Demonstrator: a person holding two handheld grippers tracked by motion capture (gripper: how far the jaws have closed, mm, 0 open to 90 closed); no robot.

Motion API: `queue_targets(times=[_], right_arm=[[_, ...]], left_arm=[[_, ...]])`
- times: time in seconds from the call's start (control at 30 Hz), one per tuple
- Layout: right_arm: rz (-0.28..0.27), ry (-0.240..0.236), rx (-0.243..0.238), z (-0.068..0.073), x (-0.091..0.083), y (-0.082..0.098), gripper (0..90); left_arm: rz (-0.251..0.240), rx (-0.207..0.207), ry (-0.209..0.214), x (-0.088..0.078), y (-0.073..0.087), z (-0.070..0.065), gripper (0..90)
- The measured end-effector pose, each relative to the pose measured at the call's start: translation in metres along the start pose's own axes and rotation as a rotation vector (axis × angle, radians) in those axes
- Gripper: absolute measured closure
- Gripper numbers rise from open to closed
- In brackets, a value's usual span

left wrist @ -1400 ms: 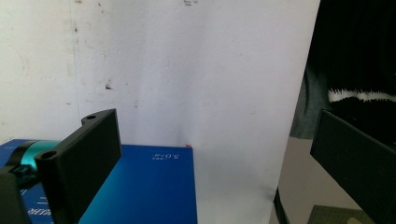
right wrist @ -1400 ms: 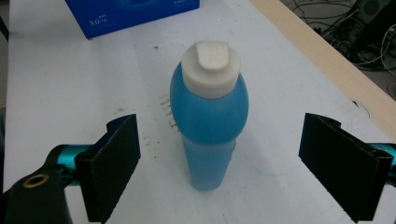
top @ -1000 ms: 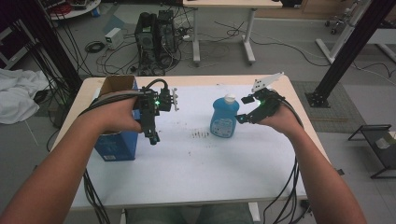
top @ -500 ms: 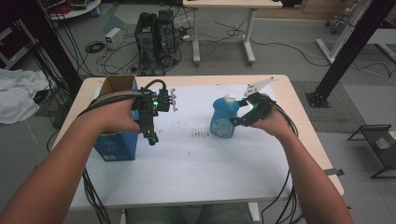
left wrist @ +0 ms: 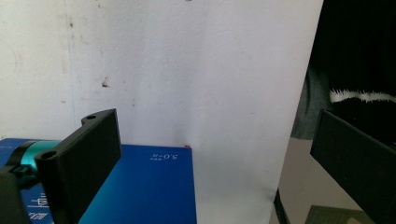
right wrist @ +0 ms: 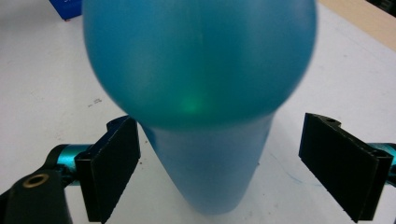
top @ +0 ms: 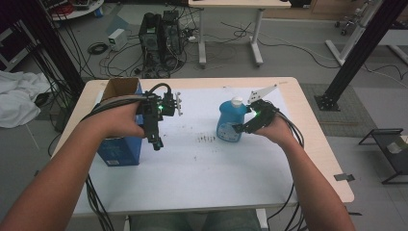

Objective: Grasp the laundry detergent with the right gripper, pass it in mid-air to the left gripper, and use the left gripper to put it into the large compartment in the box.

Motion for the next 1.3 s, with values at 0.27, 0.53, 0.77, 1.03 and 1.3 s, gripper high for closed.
queue_targets(times=[0.27, 0.53, 0.77, 1.03, 1.3], right_arm=[[-0.027, -0.011, -0.008, -0.002, 0.012, 0.003, 11.6], [-0.055, -0.003, 0.008, -0.001, 0.016, 0.008, 11.6], [-0.086, -0.005, 0.002, -0.001, 0.019, 0.011, 11.6], [-0.108, 0.002, -0.017, 0.0, 0.023, 0.012, 11.7], [-0.117, 0.002, -0.023, 0.0, 0.027, 0.016, 12.0]], left_arm=[[-0.001, -0.012, 0.004, 0.001, 0.003, 0.0, 1.8], [0.001, -0.01, 0.004, 0.002, 0.003, 0.0, 1.8], [0.001, -0.01, -0.004, 0.002, 0.003, -0.001, 1.8], [-0.002, -0.011, -0.003, 0.002, 0.003, 0.0, 1.7], [-0.007, -0.015, 0.0, 0.003, 0.002, 0.0, 1.8]])
Point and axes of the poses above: each handheld gripper's, and its own axes: x roughly forward along the jaws, y roughly out of its underside, z roughly to its left, the point moved 2 cm from there along x, roughly forward along the jaws, and after that the axes turned 3 degrees about -y, right-handed, at the moved point
